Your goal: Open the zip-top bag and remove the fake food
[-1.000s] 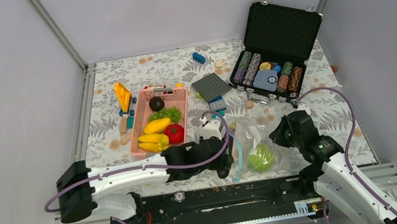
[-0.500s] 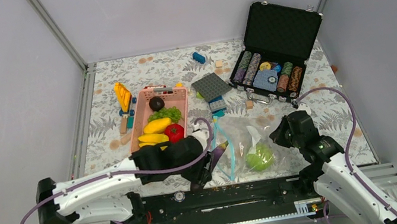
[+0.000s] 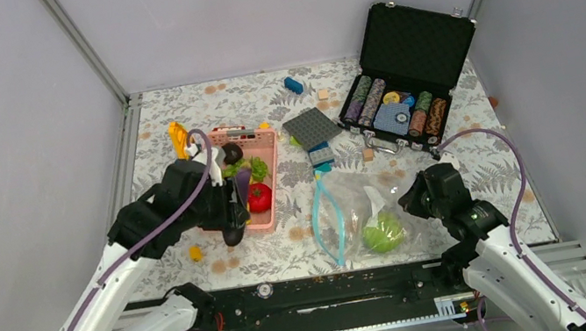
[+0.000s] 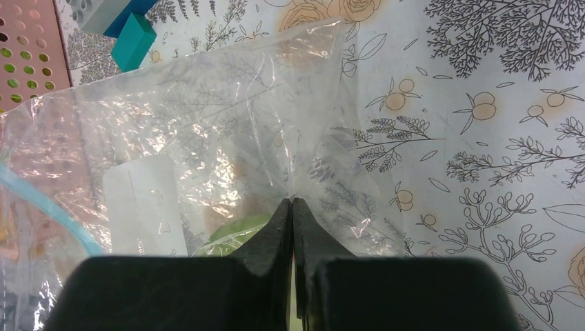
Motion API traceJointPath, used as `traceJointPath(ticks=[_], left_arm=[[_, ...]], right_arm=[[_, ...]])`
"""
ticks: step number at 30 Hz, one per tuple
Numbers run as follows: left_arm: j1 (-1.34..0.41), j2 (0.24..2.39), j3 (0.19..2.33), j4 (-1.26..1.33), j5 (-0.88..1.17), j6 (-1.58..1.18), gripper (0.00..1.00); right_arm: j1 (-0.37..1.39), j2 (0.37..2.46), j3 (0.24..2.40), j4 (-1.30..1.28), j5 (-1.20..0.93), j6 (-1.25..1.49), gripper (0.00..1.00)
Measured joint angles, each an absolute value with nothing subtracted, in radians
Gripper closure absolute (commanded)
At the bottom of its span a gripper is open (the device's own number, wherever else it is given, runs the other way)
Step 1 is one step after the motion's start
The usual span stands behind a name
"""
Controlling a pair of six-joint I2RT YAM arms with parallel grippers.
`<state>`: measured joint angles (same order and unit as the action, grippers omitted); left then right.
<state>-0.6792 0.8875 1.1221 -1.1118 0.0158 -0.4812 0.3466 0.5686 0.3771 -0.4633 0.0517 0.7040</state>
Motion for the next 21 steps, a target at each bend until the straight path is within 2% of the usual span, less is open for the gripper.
traceJointPath(ticks=[4, 9, 14, 21], left_arm=[[-0.631, 0.963, 1.132, -1.066, 0.004, -0.471, 0.72], [-0.571, 1.185, 1.148, -0.963, -0.047, -0.458, 0.75], [-0.492, 1.371, 1.203, -0.936, -0.139, -0.4, 0.74], [-0.433, 1.483, 1.238, -0.933, -0.311, -0.32, 0.75]], right_arm=[[0.347, 0.571, 0.377, -0.464, 0.052, 0.704, 1.0], [0.347, 0.569, 0.379, -0.469, 0.052, 0.704, 1.0], [0.347, 0.556, 0.379, -0.488, 0.052, 0.704, 1.0], [0.347, 0.561, 0.379, -0.489, 0.052, 0.698, 1.0]])
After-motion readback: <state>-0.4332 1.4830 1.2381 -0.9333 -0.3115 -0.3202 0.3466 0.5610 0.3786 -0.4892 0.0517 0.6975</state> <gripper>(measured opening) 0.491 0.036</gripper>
